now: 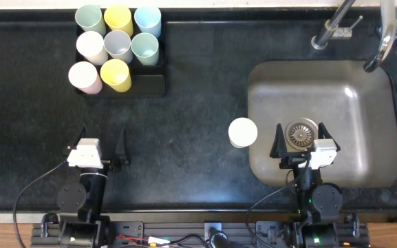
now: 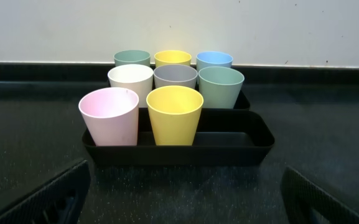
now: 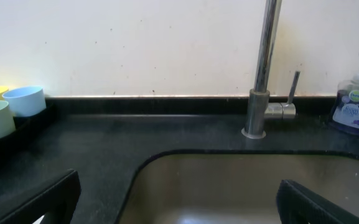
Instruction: Store Cups
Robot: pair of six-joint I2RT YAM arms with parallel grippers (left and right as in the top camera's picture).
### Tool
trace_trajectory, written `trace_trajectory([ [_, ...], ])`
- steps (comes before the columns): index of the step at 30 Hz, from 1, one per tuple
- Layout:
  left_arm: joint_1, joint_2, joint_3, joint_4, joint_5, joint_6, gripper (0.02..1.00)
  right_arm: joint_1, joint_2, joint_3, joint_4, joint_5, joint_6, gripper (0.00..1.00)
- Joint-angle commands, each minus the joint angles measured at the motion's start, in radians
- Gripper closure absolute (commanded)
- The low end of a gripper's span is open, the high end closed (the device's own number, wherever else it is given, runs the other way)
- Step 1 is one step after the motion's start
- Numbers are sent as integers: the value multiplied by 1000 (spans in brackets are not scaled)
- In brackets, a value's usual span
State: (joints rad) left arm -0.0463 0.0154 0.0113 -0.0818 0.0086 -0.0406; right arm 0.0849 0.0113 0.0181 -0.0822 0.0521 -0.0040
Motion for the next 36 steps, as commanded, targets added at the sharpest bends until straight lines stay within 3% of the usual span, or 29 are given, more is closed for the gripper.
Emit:
trace_trajectory([
  [1,-2,-13,-3,0,16,26,20,-7,-7,-13,6,-4,-3,3],
  [29,-2,-13,-3,0,16,26,20,-6,-8,-3,14,-4,-3,3],
  [32,-2,-13,-3,0,16,26,20,-7,-1,85,-5,-16,7,5],
  [36,-2,-13,-3,0,16,26,20,-7,155,414,-252,-34,11,3],
])
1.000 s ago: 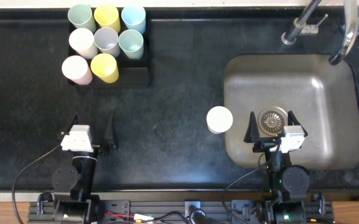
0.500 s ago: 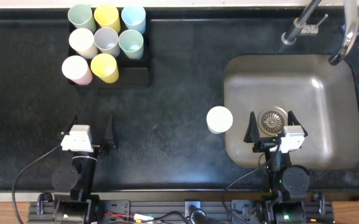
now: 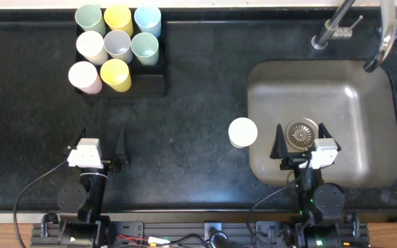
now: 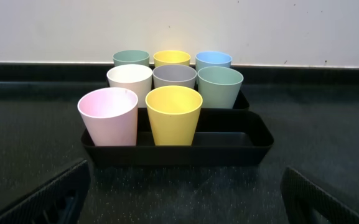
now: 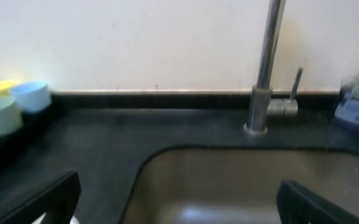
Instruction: Store Cups
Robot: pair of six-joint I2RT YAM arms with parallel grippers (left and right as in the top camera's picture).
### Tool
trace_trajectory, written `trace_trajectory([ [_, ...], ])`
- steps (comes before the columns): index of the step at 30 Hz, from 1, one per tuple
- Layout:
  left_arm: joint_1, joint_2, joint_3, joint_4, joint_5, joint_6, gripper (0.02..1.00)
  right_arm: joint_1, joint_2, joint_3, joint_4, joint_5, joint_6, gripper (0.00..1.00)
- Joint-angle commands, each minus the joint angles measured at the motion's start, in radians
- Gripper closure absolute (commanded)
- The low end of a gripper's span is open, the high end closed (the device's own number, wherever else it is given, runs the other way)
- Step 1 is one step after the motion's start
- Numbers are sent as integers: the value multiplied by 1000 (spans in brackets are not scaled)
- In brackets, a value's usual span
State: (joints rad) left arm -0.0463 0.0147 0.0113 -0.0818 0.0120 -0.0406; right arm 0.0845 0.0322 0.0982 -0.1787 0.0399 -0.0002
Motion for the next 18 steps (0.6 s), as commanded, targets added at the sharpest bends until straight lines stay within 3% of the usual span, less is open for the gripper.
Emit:
trace_trajectory([
  [1,-2,-13,-3,0,13,26,23,-6,201,421,-219,-21,8,3],
  [7,-2,-13,-3,0,13,26,20,25,716,954,-642,-14,-3,3],
  [11,-2,-13,-3,0,13,26,20,145,1051,1229,-1073,40,-50,3],
  [14,-2,-13,-3,0,13,26,20,209,1215,1287,-1239,51,-53,5],
  [18,-2,-13,-3,0,13,26,20,222,1360,1287,-1276,53,-95,3],
])
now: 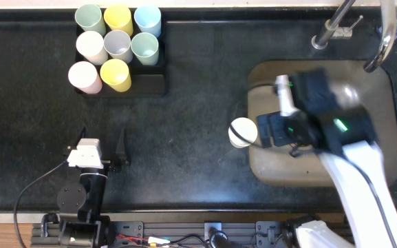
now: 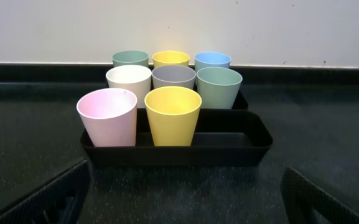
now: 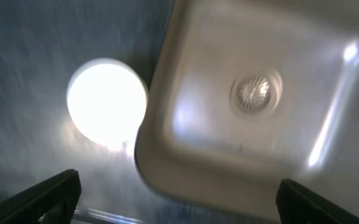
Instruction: Store Cups
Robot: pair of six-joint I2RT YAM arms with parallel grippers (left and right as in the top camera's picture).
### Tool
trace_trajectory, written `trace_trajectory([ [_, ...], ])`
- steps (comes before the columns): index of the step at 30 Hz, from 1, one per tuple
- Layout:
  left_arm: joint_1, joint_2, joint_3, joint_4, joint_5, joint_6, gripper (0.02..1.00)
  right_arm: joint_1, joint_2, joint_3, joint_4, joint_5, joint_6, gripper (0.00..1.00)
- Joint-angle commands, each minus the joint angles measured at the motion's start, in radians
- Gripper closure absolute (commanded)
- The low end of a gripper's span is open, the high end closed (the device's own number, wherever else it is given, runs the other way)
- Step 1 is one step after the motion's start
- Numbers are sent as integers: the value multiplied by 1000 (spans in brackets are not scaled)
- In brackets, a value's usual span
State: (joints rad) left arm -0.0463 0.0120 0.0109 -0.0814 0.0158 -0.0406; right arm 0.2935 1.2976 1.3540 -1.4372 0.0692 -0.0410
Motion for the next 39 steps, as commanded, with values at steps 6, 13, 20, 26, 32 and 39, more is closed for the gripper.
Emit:
trace_trajectory([
  [6,-2,-10,-3,0,9,26,20,13,242,31,44,-94,-238,3],
  [13,-2,-10,-3,0,9,26,20,14,337,31,105,-106,-256,5],
  [20,-2,-10,-3,0,9,26,20,13,409,31,123,-91,-270,5],
  [26,-2,-10,-3,0,9,26,20,13,443,31,156,-68,-270,7],
  [32,-2,-10,-3,0,9,26,20,13,444,31,159,-69,-271,356],
  [39,-2,-10,-3,0,9,26,20,17,444,31,149,-142,-271,956],
])
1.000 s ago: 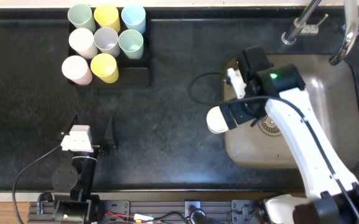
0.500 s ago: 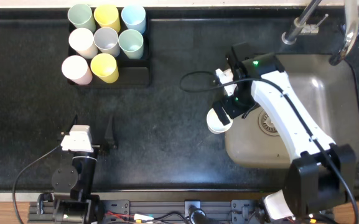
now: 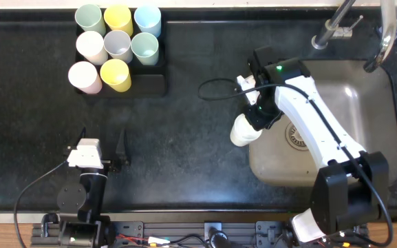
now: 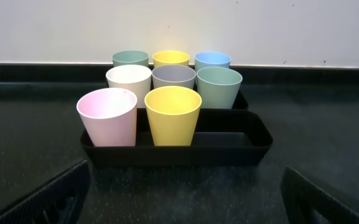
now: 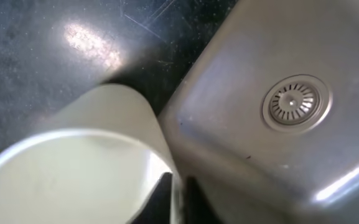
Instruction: Store Cups
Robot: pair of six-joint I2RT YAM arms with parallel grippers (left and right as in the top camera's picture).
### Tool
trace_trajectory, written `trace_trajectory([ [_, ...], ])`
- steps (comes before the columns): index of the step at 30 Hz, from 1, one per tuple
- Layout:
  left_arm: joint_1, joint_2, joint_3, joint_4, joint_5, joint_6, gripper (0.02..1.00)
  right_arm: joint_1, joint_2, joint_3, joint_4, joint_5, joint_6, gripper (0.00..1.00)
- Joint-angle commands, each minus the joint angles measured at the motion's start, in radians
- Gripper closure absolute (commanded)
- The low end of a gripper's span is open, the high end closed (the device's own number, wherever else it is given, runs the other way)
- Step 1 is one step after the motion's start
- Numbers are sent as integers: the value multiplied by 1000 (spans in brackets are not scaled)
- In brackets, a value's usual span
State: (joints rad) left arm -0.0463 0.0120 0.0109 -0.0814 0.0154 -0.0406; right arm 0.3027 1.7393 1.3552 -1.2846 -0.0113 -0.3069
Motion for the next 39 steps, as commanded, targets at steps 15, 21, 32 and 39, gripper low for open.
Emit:
trace_trajectory([
  [15,-2,-10,-3,0,10,26,20,158,-75,649,-130,-6,83,954],
  [21,-2,-10,-3,0,10,26,20,327,40,977,-56,-6,100,958],
  [32,-2,-10,-3,0,10,26,20,401,465,1250,-54,8,199,958],
  [39,-2,-10,-3,0,10,26,20,420,569,1250,-74,4,199,958],
])
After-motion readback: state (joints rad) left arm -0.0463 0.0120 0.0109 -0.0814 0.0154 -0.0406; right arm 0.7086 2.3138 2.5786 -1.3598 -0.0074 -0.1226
